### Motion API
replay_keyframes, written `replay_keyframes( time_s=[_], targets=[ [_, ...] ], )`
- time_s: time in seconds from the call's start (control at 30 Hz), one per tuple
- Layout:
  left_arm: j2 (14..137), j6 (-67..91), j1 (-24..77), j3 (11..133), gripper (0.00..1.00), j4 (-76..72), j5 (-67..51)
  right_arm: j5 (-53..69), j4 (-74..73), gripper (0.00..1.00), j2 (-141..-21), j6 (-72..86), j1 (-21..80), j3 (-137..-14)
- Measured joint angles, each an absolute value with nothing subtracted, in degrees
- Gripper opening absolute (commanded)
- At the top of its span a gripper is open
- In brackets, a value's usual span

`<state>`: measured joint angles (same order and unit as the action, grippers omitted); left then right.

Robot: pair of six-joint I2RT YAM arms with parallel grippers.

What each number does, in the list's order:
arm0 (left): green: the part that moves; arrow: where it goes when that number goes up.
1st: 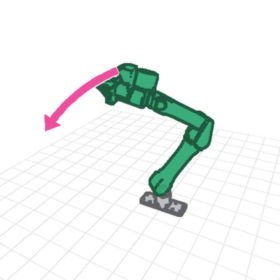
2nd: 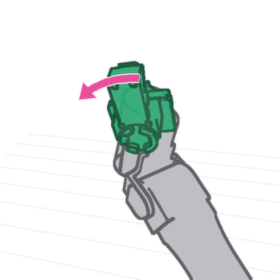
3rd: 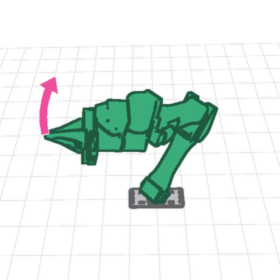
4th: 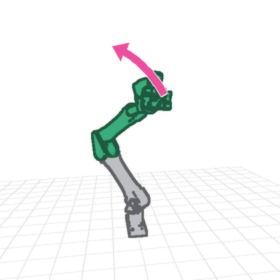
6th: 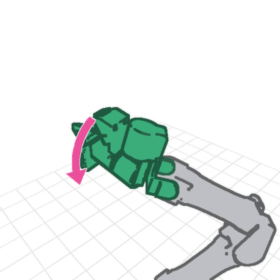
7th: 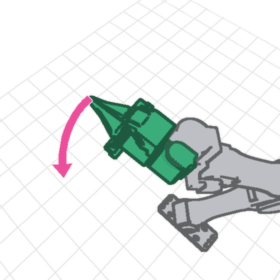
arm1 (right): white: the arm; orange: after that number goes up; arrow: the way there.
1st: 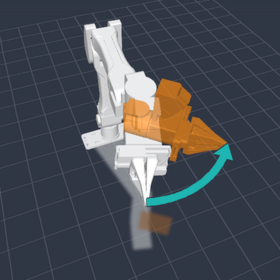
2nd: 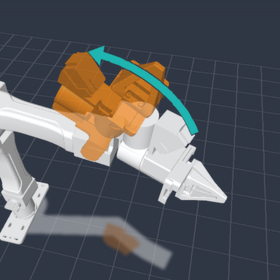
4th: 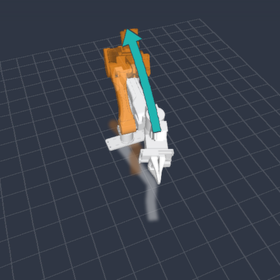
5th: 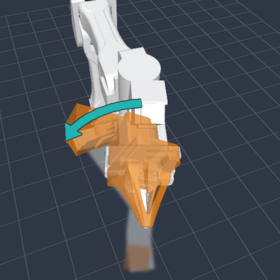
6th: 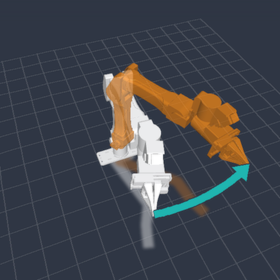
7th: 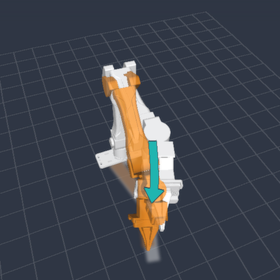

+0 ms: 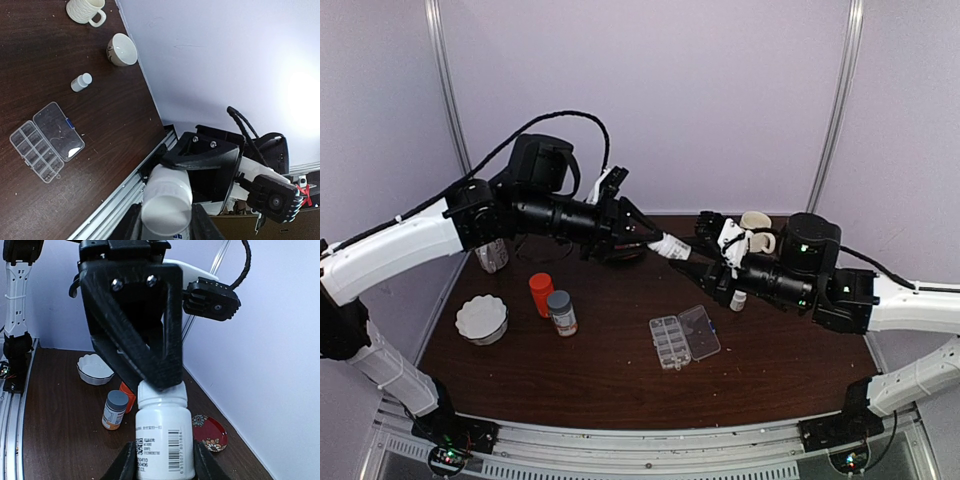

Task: Sort the pills into containers
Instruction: Unscrew the lid of the pill bottle from the pill bottle.

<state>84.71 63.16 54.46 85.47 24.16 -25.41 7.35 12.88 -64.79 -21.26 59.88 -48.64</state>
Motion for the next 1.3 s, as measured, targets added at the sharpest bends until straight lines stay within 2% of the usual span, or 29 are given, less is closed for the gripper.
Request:
replay_keyframes(
  time_s=[0.03,0.07,0.13,0.47,0.6,0.83,1.07,1.3],
  targets=[
    [84.64,63.44,54.46,85.47,0.84,24.21,-25.21,6.98,12.88,0.12,-64.69,-21.69,60.12,-48.64],
    [84.51,63.61,54.54,85.52,0.95,24.16,-24.75,6.96,12.51,0.11,-64.45,-21.96,60.23,-48.60],
    [83.50,62.83,54.61,85.54,0.98,24.67,-23.14,7.62,11.81,0.10,-63.66,-21.37,60.34,-48.12],
    [69.93,47.35,54.59,78.17,0.97,18.57,-17.15,21.80,11.97,0.07,-59.09,-8.95,56.66,-44.01],
    [69.08,32.49,54.48,73.71,0.97,13.41,-21.56,29.17,12.23,0.07,-59.27,-2.94,54.87,-43.27],
    [68.97,-11.20,55.66,68.60,0.97,14.81,-31.81,38.26,12.21,0.07,-59.57,5.80,54.24,-43.05],
    [71.59,-34.54,56.55,68.71,0.97,15.22,-34.89,41.39,10.96,0.06,-59.55,9.19,54.24,-42.96],
    [75.66,-43.46,58.63,69.04,0.77,16.67,-35.97,42.02,7.68,0.04,-60.14,9.10,54.24,-43.88]
  ],
)
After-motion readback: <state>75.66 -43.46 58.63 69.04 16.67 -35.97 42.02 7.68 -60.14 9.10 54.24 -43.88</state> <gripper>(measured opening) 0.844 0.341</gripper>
